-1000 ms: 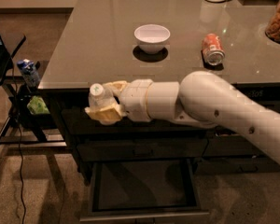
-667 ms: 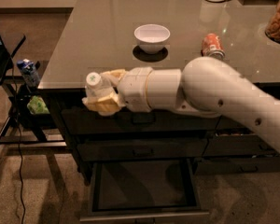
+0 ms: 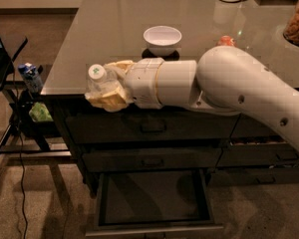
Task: Pick blue plastic bottle from bottom drawer and place on counter
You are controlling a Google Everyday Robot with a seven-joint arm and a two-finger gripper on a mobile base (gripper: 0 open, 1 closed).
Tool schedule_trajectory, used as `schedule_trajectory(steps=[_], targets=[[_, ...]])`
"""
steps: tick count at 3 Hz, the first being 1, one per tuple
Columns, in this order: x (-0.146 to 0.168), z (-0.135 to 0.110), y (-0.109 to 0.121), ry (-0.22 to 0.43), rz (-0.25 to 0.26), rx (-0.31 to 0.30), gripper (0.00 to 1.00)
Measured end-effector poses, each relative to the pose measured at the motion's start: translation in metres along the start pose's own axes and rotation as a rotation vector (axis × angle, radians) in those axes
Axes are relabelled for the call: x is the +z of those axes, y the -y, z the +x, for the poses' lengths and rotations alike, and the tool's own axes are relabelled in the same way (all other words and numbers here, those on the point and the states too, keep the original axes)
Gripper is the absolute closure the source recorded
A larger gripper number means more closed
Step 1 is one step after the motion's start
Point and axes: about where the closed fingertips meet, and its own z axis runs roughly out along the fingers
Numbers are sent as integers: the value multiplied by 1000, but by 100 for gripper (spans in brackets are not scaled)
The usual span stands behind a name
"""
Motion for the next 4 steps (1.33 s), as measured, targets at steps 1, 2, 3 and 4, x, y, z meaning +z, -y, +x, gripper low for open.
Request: schedule_trajectory(steps=[1, 2, 3, 4], targets=[[2, -8, 8, 19, -9, -1, 100], [4, -26, 30, 36, -18, -24, 100], [12, -37, 54, 45, -46, -16, 100], [22, -36, 71, 60, -67, 10, 100]])
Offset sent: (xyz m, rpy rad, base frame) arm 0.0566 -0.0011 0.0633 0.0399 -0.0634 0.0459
